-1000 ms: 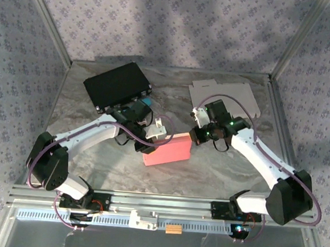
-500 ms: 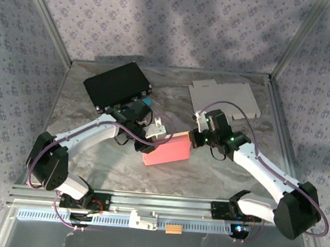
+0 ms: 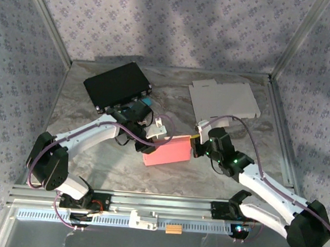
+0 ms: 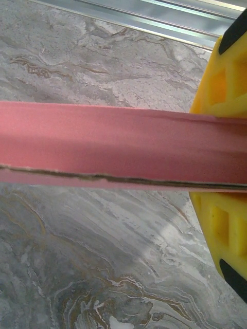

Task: Fold the paper box

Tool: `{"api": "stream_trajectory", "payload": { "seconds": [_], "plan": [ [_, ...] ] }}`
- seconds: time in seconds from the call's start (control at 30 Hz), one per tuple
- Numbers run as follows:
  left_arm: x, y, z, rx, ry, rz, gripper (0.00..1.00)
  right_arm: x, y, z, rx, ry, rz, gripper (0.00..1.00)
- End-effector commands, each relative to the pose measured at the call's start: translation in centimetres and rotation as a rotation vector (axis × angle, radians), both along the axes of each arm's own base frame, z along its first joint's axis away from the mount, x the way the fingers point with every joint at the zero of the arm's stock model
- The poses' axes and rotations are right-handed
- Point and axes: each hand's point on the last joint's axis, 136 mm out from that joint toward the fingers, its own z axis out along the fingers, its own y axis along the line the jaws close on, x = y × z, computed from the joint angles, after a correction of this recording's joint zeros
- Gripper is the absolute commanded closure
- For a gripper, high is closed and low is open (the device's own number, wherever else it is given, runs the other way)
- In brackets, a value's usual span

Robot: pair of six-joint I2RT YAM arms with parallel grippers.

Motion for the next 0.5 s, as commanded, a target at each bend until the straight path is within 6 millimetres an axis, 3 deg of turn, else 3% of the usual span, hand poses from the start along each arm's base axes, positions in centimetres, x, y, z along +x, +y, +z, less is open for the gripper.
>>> {"api": "stream_trajectory", "payload": {
  "seconds": [0.0, 0.2, 0.47],
  "plan": [
    [2.6, 0.3, 1.2, 0.000, -0.073, 0.147, 0.67, -1.9, -0.8, -3.3, -0.076, 0.093, 0.010, 1.00],
    [2.6, 0.6, 3.6, -0.079, -0.151, 0.261, 0.54, -1.9, -0.4, -2.7, -0.065, 0.062, -0.006, 1.00],
    [1.6, 1.3, 3.2, -0.102, -0.140, 0.335, 0.46, -1.7, -0.1, -1.9, -0.047, 0.038, -0.039, 1.00]
  ]
}}
